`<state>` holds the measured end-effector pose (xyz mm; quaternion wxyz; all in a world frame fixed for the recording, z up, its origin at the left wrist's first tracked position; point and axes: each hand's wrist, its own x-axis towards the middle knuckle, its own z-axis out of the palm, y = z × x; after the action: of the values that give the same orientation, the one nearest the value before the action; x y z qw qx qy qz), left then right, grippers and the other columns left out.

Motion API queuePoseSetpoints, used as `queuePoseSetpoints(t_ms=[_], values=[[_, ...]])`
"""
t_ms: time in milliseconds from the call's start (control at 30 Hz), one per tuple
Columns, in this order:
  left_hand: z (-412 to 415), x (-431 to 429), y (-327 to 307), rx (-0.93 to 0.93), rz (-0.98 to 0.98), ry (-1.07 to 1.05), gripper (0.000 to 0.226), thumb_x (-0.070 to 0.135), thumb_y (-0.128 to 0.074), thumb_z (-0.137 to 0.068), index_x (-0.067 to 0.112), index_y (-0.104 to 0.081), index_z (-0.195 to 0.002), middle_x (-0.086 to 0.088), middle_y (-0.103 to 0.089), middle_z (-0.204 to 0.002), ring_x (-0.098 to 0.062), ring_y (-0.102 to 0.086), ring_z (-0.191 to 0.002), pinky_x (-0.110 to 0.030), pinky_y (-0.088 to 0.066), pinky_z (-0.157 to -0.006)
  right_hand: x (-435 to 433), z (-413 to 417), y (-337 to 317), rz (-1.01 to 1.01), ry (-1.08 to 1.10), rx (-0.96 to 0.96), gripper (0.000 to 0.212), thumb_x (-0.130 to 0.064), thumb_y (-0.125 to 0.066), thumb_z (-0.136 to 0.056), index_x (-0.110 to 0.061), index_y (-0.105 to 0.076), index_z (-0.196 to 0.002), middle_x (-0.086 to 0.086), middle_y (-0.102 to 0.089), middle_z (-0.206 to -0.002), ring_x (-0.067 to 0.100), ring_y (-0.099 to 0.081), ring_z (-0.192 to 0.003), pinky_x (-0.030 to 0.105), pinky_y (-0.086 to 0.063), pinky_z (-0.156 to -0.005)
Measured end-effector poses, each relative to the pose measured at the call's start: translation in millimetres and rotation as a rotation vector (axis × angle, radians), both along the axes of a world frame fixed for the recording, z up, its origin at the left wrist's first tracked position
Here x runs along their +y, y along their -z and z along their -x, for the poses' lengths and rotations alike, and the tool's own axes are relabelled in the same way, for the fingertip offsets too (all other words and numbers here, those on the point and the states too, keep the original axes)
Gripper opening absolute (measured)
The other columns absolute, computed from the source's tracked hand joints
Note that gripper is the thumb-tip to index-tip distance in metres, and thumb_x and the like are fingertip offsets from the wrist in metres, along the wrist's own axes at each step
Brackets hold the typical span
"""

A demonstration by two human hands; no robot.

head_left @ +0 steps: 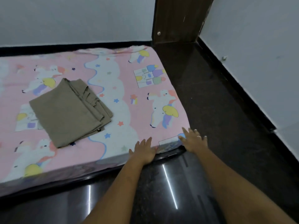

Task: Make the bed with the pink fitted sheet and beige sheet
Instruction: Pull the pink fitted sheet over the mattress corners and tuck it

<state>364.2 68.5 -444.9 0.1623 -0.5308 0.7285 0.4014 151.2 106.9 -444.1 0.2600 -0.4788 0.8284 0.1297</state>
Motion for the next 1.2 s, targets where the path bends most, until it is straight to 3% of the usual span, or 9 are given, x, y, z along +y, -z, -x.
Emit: queuePoseSetpoints(t_ms=[133, 267, 500, 667, 933, 1200], values=[[20.3, 13.4, -45.5, 0.055, 0.005, 0.000, 0.062, 0.047, -0.030, -0.099, 0.023, -0.008, -0.151, -0.007, -0.013, -0.158, -0.029, -0.015, -0.144, -0.043, -0.015, -0.116, 4.5, -21.0, -60.7, 0.112, -0.104, -0.094, 0.058, -0.055, -0.023, -0.099, -0.041, -0.002, -0.151, -0.010, 0.001, -0.161, 0.019, 0.002, -0.148, 0.057, 0.000, -0.114], [55.6, 16.9, -62.9, 0.071, 0.047, -0.127, 0.062, 0.048, -0.032, -0.098, 0.022, -0.012, -0.151, -0.005, -0.017, -0.157, -0.028, -0.018, -0.143, -0.040, -0.019, -0.115, 3.7, 4.7, -89.7, 0.194, -0.137, -0.206, 0.056, -0.053, -0.024, -0.100, -0.042, -0.002, -0.151, -0.008, 0.001, -0.161, 0.020, 0.004, -0.148, 0.057, 0.001, -0.114], [147.3, 30.3, -84.1, 0.161, 0.076, -0.445, 0.053, 0.039, -0.037, -0.100, 0.018, -0.025, -0.146, -0.014, -0.035, -0.147, -0.031, -0.035, -0.134, -0.032, -0.028, -0.108, 12.1, 93.7, -110.1, 0.176, -0.366, -0.163, 0.056, -0.052, -0.027, -0.100, -0.042, -0.005, -0.151, -0.006, 0.000, -0.161, 0.023, 0.006, -0.148, 0.060, 0.002, -0.113], [193.8, 28.1, -105.4, 0.182, 0.048, -0.559, 0.052, 0.039, -0.041, -0.098, 0.018, -0.030, -0.144, -0.012, -0.038, -0.146, -0.030, -0.037, -0.133, -0.032, -0.030, -0.107, -3.9, 148.0, -134.4, 0.102, -0.430, -0.165, 0.058, -0.050, -0.031, -0.100, -0.040, -0.005, -0.151, -0.002, -0.001, -0.161, 0.027, 0.005, -0.148, 0.060, 0.000, -0.113], [217.9, -59.9, -100.3, 0.198, 0.189, -0.799, 0.048, 0.035, -0.046, -0.097, 0.015, -0.037, -0.139, -0.013, -0.043, -0.140, -0.031, -0.041, -0.128, -0.032, -0.031, -0.106, -105.5, 165.6, -138.4, 0.143, -0.601, -0.152, 0.061, -0.051, -0.033, -0.099, -0.040, -0.003, -0.151, -0.001, -0.002, -0.161, 0.028, 0.003, -0.148, 0.059, -0.001, -0.114], [280.8, -178.7, -68.3, 0.068, 0.224, -0.708, 0.051, 0.041, -0.040, -0.098, 0.015, -0.034, -0.141, -0.009, -0.042, -0.143, -0.024, -0.041, -0.131, -0.032, -0.030, -0.107, -224.3, 196.8, -126.3, 0.145, -0.728, -0.122, 0.063, -0.053, -0.035, -0.097, -0.042, -0.003, -0.150, -0.003, -0.003, -0.161, 0.027, 0.003, -0.148, 0.060, 0.001, -0.114]])
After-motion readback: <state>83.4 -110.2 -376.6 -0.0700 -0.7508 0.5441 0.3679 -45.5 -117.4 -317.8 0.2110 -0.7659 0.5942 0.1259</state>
